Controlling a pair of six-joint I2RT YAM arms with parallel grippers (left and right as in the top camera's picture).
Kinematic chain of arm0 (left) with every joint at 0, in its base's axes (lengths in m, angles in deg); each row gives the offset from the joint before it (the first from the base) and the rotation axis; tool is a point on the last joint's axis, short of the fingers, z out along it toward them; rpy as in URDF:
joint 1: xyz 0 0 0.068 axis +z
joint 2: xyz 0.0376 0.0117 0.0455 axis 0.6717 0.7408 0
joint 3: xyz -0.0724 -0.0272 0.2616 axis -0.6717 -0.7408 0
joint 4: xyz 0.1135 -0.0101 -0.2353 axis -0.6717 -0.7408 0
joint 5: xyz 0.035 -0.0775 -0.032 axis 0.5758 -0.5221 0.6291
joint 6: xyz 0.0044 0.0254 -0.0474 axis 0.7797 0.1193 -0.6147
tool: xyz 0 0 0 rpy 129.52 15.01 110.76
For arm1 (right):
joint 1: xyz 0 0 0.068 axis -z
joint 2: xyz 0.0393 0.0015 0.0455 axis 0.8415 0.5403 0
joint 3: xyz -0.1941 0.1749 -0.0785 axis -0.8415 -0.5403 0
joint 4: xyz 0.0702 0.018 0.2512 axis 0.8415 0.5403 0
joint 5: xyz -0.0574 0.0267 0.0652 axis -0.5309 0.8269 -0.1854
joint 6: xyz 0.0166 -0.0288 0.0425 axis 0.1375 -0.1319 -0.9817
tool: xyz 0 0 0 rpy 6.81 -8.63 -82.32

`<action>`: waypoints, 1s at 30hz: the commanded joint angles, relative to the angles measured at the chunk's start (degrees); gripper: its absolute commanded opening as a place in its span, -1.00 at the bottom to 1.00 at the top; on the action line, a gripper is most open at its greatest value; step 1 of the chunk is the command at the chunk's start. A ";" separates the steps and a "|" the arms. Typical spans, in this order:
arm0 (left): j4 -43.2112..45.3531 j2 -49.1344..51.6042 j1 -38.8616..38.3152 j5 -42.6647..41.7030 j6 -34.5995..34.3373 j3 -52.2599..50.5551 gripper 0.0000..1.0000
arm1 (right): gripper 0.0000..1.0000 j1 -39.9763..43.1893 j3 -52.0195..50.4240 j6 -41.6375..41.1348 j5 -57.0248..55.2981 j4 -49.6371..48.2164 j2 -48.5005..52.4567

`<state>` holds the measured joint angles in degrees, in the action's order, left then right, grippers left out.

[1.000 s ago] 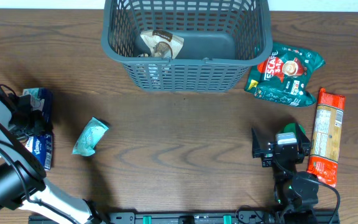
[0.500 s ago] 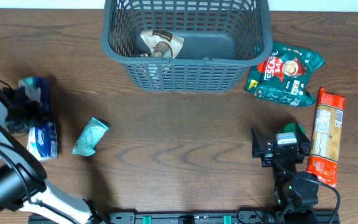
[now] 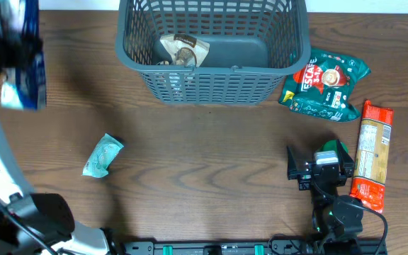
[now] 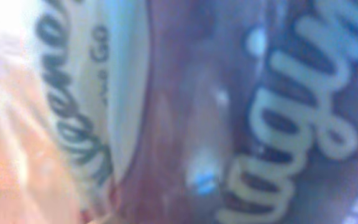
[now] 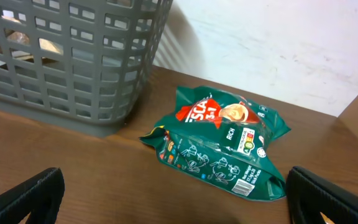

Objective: Pack container
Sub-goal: 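Lift the Kleenex pack with the left gripper and carry it to the basket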

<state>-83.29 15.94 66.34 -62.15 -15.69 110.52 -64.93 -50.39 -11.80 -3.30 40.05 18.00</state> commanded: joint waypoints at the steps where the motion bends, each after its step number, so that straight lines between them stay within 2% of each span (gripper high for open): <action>1: 0.87 -1.25 -4.72 -1.77 0.96 7.39 -0.89 | 0.99 0.15 -0.24 -0.92 0.07 0.02 -0.37; 11: 11.47 -0.26 -18.97 -3.04 1.44 12.44 -0.89 | 0.98 0.15 -0.24 -0.92 0.07 0.02 -0.37; 19: 19.74 1.73 -25.81 -16.92 2.32 12.44 -0.89 | 0.98 0.15 -0.24 -0.92 0.07 0.02 -0.37; 22: 19.71 2.19 -28.02 -19.21 3.02 12.41 -0.89 | 0.98 0.15 -0.24 -0.92 0.07 0.02 -0.37; 30: 13.60 5.20 -34.49 -21.70 11.41 12.41 -0.89 | 0.99 0.15 -0.24 -0.92 0.07 0.02 -0.37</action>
<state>-68.95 19.89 33.62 -81.23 -8.74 121.14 -64.93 -50.41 -11.80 -3.30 40.05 18.00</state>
